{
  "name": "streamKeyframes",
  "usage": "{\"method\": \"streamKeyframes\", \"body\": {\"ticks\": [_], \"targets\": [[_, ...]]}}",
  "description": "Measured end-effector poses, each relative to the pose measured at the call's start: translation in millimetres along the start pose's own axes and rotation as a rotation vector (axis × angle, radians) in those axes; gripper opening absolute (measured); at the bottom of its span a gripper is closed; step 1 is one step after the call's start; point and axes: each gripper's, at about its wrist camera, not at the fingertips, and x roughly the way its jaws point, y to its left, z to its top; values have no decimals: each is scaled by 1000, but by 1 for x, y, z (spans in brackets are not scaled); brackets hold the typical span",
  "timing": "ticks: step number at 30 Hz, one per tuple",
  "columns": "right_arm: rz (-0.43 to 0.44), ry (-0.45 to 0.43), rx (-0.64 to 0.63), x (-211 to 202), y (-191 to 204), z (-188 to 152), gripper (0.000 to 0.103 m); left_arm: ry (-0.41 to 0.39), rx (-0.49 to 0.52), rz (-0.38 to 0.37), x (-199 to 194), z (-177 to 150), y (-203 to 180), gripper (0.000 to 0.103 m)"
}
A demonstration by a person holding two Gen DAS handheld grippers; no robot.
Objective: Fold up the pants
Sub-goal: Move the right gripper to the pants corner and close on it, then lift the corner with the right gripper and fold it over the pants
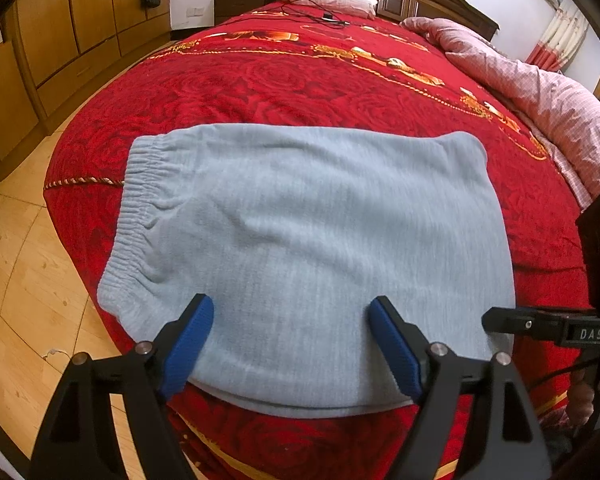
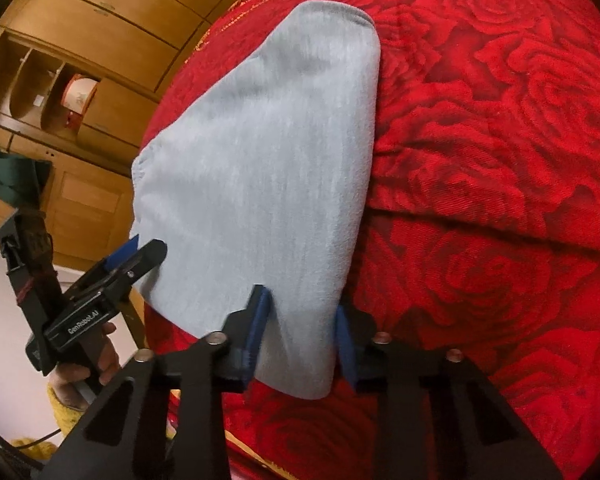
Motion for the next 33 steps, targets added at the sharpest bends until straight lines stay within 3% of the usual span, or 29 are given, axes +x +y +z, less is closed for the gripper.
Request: {"method": "streamKeyframes", "body": {"ticks": [4,9,26,33], "targets": [[24,-29,-12,-7,3,-1,19,0,1,1,0,0,0,84],[44,-76,-47,-17,12,0,16,0,1,0,0,0,0,84],[51,-172,-184,-39,39,-5,15,-1,0,-2,0,0,1,84],[57,-192,-216,-44,45,-6,14,-52,-11,-47,-13,4,1,84]]}}
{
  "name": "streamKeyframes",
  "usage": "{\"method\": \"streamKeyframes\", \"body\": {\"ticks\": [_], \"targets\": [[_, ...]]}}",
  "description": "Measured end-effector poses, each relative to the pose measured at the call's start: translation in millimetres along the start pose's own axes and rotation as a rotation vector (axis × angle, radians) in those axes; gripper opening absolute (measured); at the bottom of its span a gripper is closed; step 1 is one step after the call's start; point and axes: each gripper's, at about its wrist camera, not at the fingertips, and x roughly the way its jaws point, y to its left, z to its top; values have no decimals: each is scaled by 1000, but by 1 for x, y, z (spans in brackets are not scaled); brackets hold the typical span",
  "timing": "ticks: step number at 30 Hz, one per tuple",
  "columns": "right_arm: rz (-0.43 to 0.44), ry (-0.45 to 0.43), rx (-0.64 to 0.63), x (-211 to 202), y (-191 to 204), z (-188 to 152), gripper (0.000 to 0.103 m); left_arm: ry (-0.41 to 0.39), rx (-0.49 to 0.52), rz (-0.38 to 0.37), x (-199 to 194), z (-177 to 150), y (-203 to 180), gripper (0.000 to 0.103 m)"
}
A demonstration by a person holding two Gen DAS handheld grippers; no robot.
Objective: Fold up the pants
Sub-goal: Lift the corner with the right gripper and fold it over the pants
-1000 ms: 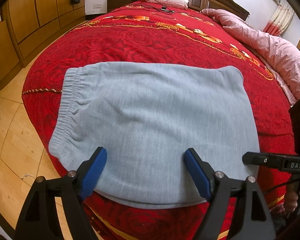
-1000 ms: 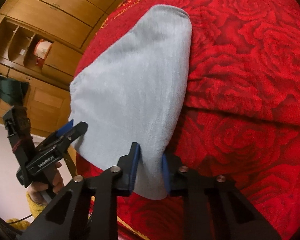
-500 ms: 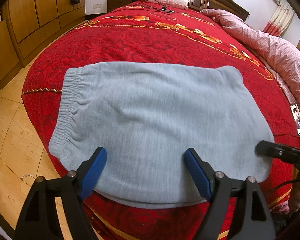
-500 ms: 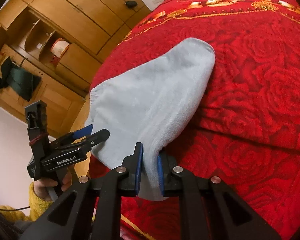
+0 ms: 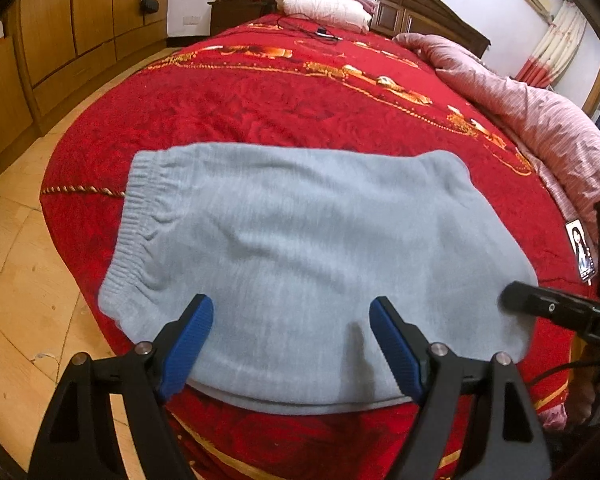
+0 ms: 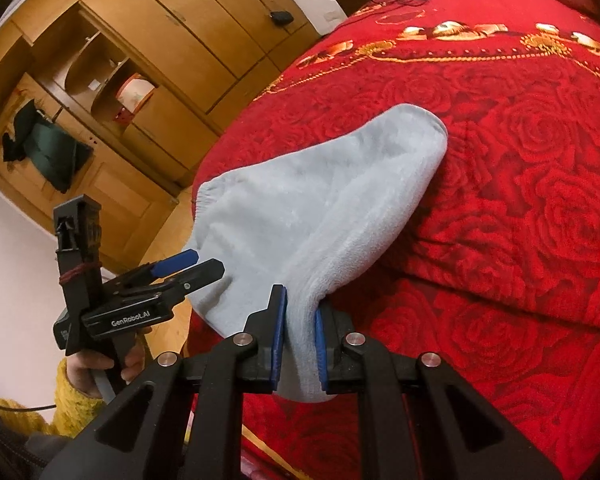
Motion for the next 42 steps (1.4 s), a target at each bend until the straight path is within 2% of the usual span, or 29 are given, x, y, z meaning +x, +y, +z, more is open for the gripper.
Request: {"method": "streamKeyframes", "body": {"ticks": [6,12,20,32,35,42], "targets": [[0,-16,-50,-7,9,3,14,19,1,-9,4,-1,-2,84],[-8,-30,-105,-13,25,9,14,19,40,23,9,-5,-7,84],[24,-41,-181,-18,52,31,14,11,47,39,9,-9,-12,85],[25,20,-346,7,101,62,14,-10,-10,-50,-10,-14,12,85],[28,43,-397,16,119,65,14,-44,-46,-22,-24,-15,31,85],[57,113,-485,48,156,70,14,-92,-165,110,-46,-16,91,85]]}}
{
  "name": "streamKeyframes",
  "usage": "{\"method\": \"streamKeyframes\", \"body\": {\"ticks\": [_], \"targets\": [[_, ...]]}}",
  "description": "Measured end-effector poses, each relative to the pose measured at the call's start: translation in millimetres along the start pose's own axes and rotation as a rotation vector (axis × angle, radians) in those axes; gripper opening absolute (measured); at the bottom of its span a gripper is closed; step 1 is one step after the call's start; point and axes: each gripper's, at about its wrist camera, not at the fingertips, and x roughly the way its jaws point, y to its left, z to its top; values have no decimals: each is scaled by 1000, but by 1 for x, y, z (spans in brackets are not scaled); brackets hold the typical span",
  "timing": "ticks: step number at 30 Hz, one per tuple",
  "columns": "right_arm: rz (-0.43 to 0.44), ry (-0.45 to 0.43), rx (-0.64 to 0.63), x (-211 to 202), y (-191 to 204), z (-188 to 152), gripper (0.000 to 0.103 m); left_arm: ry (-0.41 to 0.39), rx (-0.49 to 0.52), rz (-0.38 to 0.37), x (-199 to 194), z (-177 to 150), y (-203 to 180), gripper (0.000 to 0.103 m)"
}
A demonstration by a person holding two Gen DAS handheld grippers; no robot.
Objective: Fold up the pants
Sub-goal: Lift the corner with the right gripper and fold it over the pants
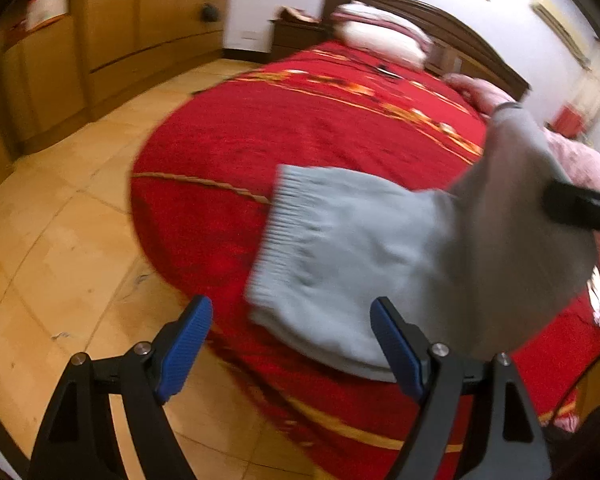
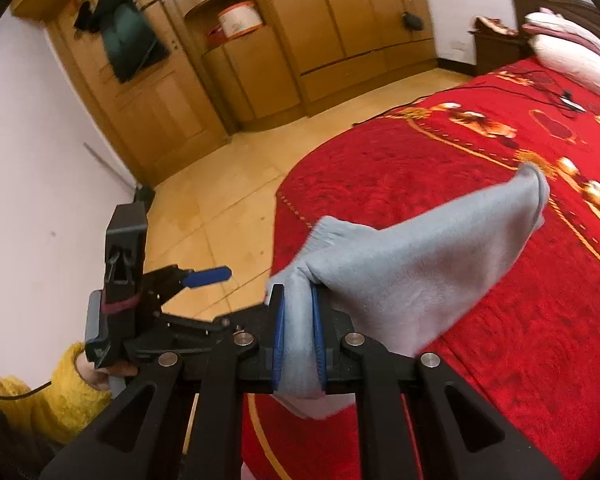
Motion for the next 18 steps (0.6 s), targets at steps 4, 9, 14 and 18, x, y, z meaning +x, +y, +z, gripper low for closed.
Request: {"method": "streamKeyframes", "body": {"ticks": [4,9,14,18], "targets": [[49,48,0,29,6,15,14,-6,-62,31,0,-1,27,85],[134,118,5,69,12,25,14,8,-95,34,4,-8,41,84],[161,177,11,110,19,23,14,32,-106,28,14,-14,45,84],[175,200,12,129,19,21,14,42,-116,33,17,-18,50,84]]}}
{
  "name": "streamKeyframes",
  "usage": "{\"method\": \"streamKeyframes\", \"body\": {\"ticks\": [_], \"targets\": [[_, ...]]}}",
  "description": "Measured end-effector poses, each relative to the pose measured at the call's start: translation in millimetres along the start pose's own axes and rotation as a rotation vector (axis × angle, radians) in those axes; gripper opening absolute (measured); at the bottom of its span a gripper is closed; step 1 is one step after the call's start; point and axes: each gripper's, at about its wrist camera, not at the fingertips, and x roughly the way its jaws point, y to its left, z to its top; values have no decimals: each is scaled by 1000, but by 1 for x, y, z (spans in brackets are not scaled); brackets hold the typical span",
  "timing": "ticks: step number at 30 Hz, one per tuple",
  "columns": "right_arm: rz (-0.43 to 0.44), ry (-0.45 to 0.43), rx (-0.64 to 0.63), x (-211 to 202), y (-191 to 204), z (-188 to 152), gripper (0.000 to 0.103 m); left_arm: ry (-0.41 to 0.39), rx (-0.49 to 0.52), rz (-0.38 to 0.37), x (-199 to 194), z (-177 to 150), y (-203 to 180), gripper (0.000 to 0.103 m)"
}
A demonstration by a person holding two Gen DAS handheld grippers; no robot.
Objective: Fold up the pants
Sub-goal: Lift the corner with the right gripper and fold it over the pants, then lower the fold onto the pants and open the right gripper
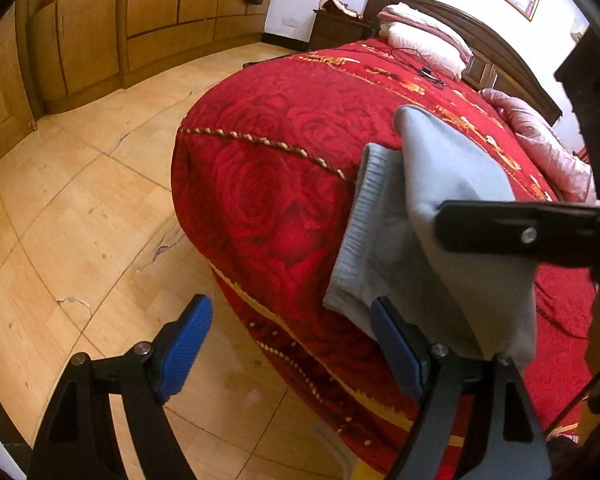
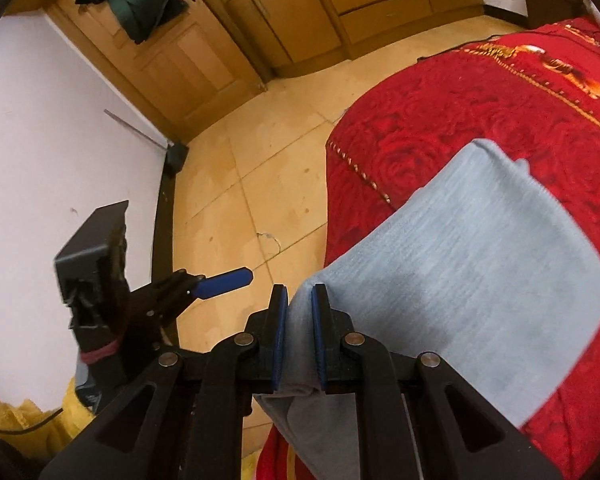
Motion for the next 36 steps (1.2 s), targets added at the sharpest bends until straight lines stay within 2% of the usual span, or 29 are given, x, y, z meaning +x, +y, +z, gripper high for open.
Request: {"method": "streamKeyframes", "body": {"ticks": [4,7,11,13,15,21,26,28,32,36], "targets": [[24,6,55,4,-7,-2,21,10,-13,11,2,-2,4,84],[50,-35,83,-13,-5,-8,27,3,-16,20,-1,-1,6,84],[30,-122,69,-48,-3,-20,35,-28,-6,29,-15,5,4,84],[-7,-163,70,-64,-6,-28,36,-50,5,32,-23,10,1,84],[-89,-211,85,-80,-15,-39,36,-71,19,28,-31,15,-4,84],[-248,-273,242,-101,-58,-70,36,-102,110,-30,-49,25,-38,84],[-264,-285,315,-103,-80,-84,36,-87,174,-74,-38,34,-71,84],[-295,-293,311,-105,-88,-88,35,-89,189,-129,-34,39,-83,81],[-393,-286,291,-98,-92,-88,34,-87,220,-194,-22,47,-104,61],[-355,-263,232,-82,-85,-78,26,-66,254,-196,1,53,-114,47]]}}
